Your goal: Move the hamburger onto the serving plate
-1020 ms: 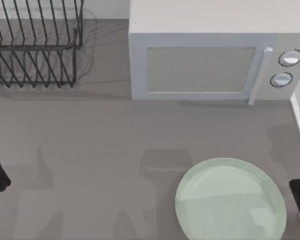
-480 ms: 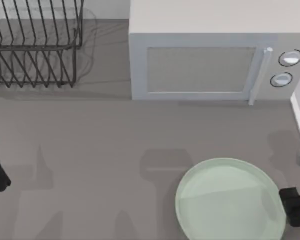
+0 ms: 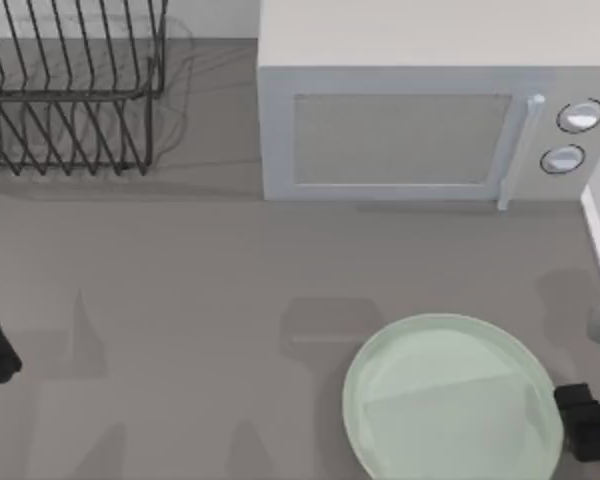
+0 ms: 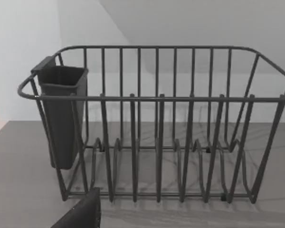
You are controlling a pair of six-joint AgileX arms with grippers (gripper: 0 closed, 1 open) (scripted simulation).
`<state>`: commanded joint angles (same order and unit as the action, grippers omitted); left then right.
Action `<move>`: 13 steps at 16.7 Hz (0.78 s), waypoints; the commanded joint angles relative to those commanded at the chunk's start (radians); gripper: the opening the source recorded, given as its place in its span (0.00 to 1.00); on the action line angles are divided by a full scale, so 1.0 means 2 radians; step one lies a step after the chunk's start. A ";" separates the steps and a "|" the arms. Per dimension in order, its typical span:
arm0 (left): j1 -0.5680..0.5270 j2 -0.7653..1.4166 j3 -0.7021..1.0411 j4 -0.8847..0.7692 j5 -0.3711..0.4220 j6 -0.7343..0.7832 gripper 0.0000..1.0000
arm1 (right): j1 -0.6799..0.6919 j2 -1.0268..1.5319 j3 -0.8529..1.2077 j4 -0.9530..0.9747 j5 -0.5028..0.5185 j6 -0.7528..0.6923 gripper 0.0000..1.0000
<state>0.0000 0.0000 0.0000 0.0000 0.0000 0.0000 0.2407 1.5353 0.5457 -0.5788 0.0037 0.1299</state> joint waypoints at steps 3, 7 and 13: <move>0.000 0.000 0.000 0.000 0.000 0.000 1.00 | 0.000 0.000 0.000 0.000 0.000 0.000 0.85; 0.000 0.000 0.000 0.000 0.000 0.000 1.00 | 0.000 0.000 0.000 0.000 0.000 0.000 0.55; 0.000 0.000 0.000 0.000 0.000 0.000 1.00 | 0.000 0.000 0.000 0.000 0.000 0.000 0.10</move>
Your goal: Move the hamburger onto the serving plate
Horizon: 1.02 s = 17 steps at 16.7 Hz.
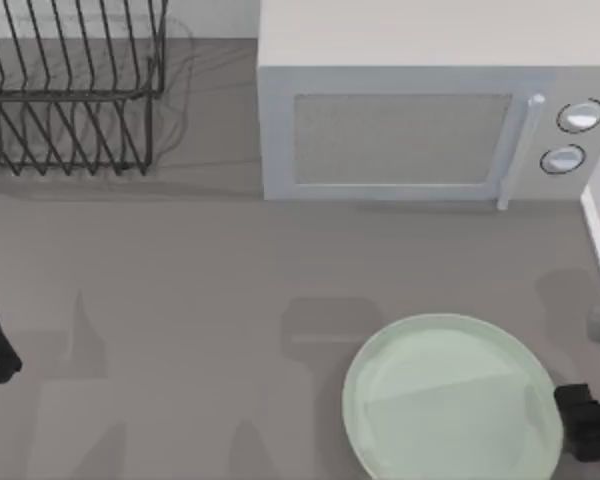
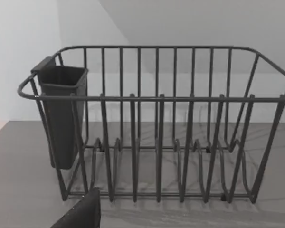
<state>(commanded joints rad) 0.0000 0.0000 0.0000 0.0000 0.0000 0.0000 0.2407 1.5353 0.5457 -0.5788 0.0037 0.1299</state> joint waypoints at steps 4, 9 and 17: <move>0.000 0.000 0.000 0.000 0.000 0.000 1.00 | 0.000 0.000 0.000 0.000 0.000 0.000 0.00; 0.000 0.000 0.000 0.000 0.000 0.000 1.00 | 0.000 0.000 0.000 0.000 0.000 0.000 0.00; 0.000 0.000 0.000 0.000 0.000 0.000 1.00 | -0.001 -0.076 0.097 -0.164 0.000 0.000 0.00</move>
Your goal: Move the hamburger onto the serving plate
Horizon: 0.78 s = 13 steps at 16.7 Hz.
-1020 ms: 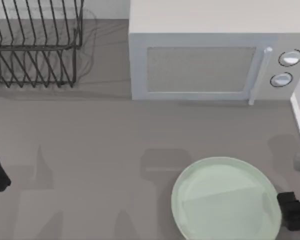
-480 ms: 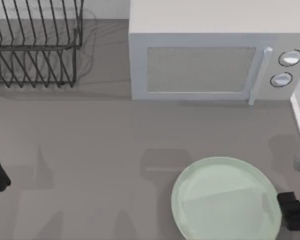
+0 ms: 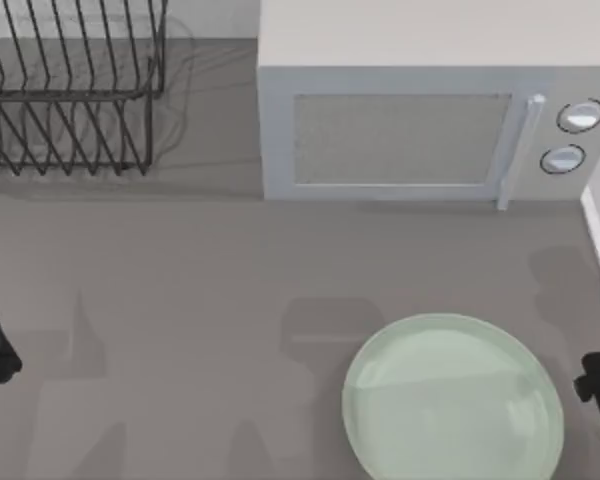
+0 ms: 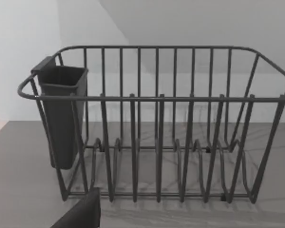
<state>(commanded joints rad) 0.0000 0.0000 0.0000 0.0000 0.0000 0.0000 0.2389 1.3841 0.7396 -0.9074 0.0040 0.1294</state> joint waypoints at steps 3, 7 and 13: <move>0.000 0.000 0.000 0.000 0.000 0.000 1.00 | -0.001 -0.030 0.047 -0.081 0.000 -0.002 0.00; 0.000 0.000 0.000 0.000 0.000 0.000 1.00 | -0.002 -0.051 0.073 -0.116 0.001 -0.003 0.00; 0.000 0.000 0.000 0.000 0.000 0.000 1.00 | 0.004 -0.043 0.076 -0.116 0.000 -0.017 0.00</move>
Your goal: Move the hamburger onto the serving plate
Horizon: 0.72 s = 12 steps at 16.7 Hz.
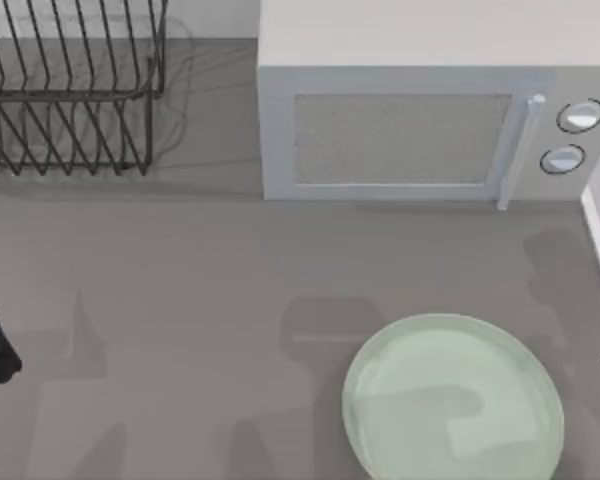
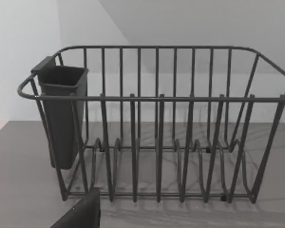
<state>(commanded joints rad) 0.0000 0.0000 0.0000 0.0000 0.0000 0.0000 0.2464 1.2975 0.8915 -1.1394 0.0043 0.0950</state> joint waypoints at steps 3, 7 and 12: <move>0.000 0.000 0.000 0.000 0.000 0.000 1.00 | 0.017 0.021 0.017 -0.006 -0.001 -0.061 0.00; 0.000 0.000 0.000 0.000 0.000 0.000 1.00 | 0.052 0.062 0.048 -0.015 -0.002 -0.215 0.00; 0.000 0.000 0.000 0.000 0.000 0.000 1.00 | 0.105 0.119 0.081 -0.021 -0.006 -0.515 0.00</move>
<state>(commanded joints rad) 0.0000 0.0000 0.0000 0.0000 0.0000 0.0000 0.4571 1.5345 1.0534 -1.1812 -0.0074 -0.9348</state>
